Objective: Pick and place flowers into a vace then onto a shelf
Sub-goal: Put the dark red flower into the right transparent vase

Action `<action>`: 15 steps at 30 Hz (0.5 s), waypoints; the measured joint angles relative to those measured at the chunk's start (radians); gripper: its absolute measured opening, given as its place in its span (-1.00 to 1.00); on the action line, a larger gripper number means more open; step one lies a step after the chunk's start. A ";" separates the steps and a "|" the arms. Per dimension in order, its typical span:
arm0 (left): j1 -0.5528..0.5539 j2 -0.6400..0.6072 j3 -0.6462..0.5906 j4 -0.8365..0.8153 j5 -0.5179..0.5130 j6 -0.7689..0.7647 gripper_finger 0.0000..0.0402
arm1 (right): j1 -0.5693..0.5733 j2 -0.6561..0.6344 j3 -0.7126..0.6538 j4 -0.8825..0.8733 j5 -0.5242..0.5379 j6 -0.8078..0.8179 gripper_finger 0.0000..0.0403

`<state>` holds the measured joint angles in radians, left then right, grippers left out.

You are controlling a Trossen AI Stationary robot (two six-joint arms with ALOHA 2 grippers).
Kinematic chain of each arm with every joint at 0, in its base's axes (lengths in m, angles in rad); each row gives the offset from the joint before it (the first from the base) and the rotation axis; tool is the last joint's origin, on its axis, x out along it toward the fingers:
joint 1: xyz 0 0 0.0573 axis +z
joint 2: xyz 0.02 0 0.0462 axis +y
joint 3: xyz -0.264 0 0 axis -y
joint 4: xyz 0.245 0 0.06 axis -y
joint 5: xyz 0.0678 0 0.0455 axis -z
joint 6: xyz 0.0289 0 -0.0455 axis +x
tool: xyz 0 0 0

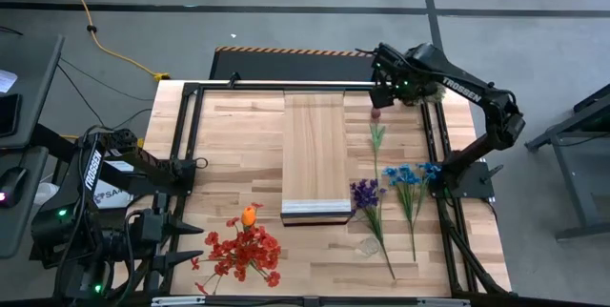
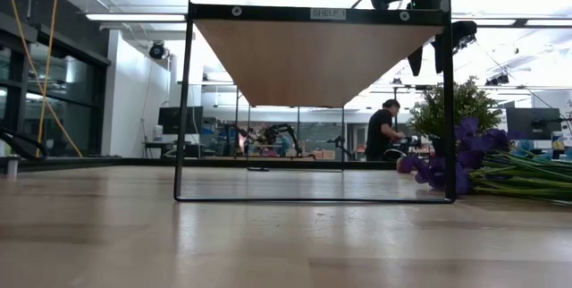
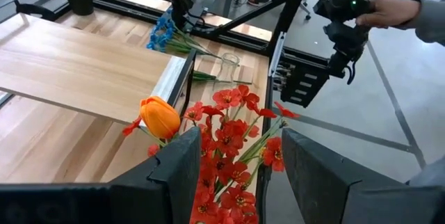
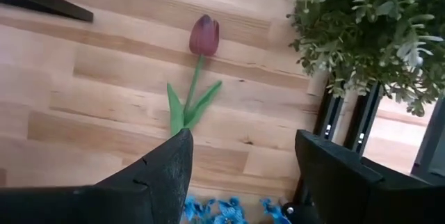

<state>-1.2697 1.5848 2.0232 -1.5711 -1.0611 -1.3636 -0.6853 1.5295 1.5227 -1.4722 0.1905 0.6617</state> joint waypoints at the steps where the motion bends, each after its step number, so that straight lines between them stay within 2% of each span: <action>1: 0.000 0.000 0.000 0.000 0.000 0.000 0.16 | -0.002 0.000 0.000 0.000 0.000 0.000 0.21; 4: 0.000 0.000 0.000 0.000 0.000 0.000 0.16 | -0.002 0.000 -0.047 0.023 -0.016 0.003 0.21; 11: 0.000 0.000 0.000 0.000 0.000 0.000 0.16 | 0.002 -0.019 -0.257 0.118 -0.036 0.046 0.21; 15: 0.000 0.000 0.000 0.000 -0.002 0.000 0.16 | 0.006 -0.079 -0.351 0.242 -0.111 0.061 0.20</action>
<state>-1.2697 1.5848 2.0229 -1.5711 -1.0626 -1.3632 -0.6792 1.4502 1.1719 -1.2298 0.0798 0.7231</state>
